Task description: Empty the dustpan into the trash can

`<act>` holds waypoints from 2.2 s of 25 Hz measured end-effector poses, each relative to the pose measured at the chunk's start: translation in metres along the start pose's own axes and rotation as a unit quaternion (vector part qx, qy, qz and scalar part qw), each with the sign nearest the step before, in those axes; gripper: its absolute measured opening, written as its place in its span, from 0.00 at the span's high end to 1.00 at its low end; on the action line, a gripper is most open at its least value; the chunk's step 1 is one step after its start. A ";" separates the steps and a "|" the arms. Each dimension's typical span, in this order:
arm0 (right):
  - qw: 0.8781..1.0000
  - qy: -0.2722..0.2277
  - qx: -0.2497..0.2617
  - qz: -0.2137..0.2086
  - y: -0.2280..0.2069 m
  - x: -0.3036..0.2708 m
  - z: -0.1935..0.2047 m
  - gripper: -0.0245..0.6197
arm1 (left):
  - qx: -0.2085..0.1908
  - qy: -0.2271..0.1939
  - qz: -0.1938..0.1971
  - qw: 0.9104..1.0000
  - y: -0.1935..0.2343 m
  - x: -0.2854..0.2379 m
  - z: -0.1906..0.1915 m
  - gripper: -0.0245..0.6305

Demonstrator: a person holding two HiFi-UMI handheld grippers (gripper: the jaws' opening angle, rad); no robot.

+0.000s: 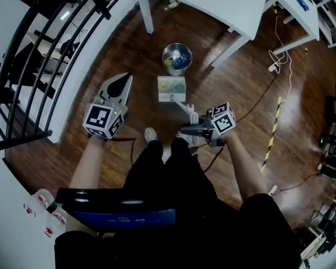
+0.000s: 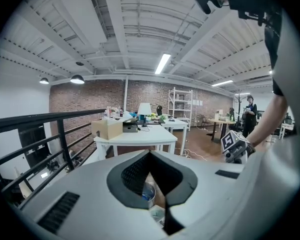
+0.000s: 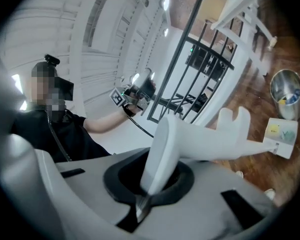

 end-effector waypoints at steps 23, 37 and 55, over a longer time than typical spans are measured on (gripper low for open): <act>0.998 0.023 0.054 0.006 0.137 0.152 0.003 0.95 | 0.244 0.094 0.080 0.962 -0.142 -0.141 0.107 0.96; 0.997 0.004 0.083 0.005 0.195 0.193 -0.032 0.93 | 0.319 0.173 0.106 0.926 -0.166 -0.191 0.144 0.81; 0.985 -0.007 0.172 0.022 0.249 0.175 -0.068 0.92 | 0.574 0.208 0.200 0.766 -0.254 -0.188 0.159 0.62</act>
Point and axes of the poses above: the fingertips, and each gripper's own axes: x backward along the fingers, y to its left, z out of its underside, the point moved 1 cm from there along x, backward along the fingers, and after that the axes turned 7 degrees about -y, right-handed, at the moved point
